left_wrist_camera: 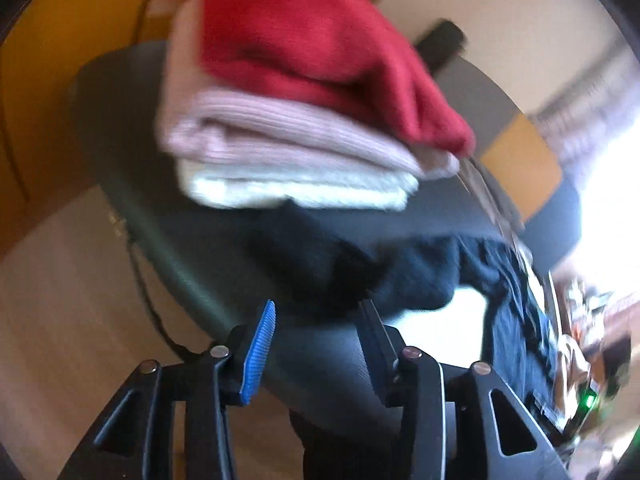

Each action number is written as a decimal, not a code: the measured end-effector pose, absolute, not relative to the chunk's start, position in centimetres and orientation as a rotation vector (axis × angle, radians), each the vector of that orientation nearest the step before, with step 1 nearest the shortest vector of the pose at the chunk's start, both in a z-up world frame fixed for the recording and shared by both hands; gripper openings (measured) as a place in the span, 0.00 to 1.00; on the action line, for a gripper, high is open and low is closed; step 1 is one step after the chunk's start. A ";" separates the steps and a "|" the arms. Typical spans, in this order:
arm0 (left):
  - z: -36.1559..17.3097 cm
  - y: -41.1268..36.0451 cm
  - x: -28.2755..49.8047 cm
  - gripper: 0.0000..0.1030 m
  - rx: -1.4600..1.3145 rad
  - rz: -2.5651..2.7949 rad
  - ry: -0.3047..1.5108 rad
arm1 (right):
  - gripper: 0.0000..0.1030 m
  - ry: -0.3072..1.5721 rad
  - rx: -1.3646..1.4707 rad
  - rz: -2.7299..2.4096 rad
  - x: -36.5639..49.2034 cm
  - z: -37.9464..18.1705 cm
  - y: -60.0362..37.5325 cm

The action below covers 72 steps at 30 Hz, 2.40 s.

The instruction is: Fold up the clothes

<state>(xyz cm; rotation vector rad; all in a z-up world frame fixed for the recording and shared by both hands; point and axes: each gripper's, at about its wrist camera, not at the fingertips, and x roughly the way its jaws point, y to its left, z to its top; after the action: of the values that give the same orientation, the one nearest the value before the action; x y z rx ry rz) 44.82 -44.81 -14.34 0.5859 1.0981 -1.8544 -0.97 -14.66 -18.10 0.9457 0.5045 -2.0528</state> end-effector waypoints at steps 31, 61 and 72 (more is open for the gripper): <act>-7.3 -49.7 39.3 0.02 0.569 -2.448 1.502 | 1.00 0.520 0.938 -2.071 -6.2 -17.8 -29.2; -1.7 -46.5 0.2 0.01 0.999 -2.617 1.706 | 1.00 0.470 0.934 -2.055 -7.2 -18.2 -28.4; -9.4 -46.7 -6.6 0.21 1.351 -2.439 1.725 | 1.00 0.461 0.934 -2.051 -7.4 -18.2 -28.3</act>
<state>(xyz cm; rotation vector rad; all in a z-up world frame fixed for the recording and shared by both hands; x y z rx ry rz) -6.62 -46.74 -9.38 1.3508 1.7254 -2.4392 -7.39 -28.31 -18.18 0.9344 0.4606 -2.0508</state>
